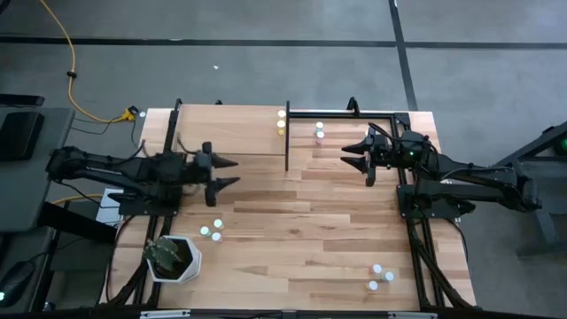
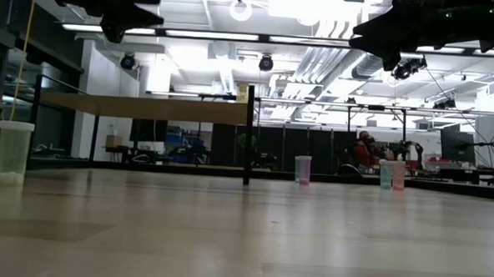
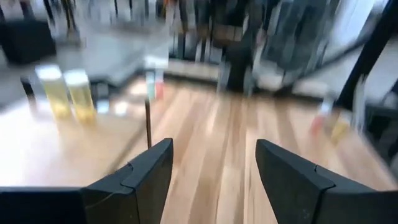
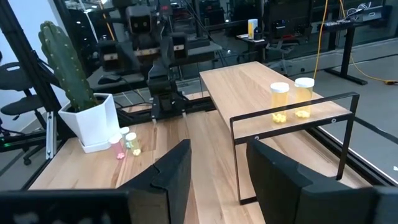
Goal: Pick and place medicine bottles onto shelf by color
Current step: Put the left yellow pill bottle on the shelf
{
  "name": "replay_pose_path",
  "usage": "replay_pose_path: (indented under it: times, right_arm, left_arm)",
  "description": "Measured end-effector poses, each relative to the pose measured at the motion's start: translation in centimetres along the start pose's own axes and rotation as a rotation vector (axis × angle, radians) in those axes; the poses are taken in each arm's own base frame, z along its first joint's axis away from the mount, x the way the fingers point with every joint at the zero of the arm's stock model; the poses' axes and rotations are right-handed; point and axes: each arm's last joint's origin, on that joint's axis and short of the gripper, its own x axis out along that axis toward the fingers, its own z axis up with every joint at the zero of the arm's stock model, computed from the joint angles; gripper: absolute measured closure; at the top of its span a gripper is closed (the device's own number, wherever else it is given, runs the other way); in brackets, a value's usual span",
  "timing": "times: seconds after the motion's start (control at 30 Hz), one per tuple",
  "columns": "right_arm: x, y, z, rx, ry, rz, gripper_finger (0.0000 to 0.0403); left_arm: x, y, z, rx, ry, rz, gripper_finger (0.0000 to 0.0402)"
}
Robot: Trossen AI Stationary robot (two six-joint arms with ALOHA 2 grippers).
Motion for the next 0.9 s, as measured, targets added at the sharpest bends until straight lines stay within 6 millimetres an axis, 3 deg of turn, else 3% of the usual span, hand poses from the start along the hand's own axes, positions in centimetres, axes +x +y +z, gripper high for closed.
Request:
replay_pose_path:
  times: [0.2, 0.4, 0.6, 0.9]
  right_arm:
    - [0.0, -0.1, 0.0, 0.000, -0.003, -0.023, 0.0256]
    - [0.0, -0.4, -0.1, 0.053, -0.006, -0.127, 0.0256]
    - [0.0, -0.5, -0.7, 0.106, 0.047, -0.167, 0.0256]
    - [0.0, -0.6, -0.8, 0.100, 0.058, -0.172, 0.0256]
  left_arm:
    - [2.4, -2.4, 0.4, 0.046, 0.416, 0.068, 0.0181]
    - [3.9, -4.6, -0.1, -0.030, 0.765, 0.075, 0.0177]
    - [4.9, -6.2, -1.3, -0.177, 0.918, 0.044, 0.0156]
    - [4.0, -5.3, -3.3, -0.417, 1.101, 0.427, 0.0140]
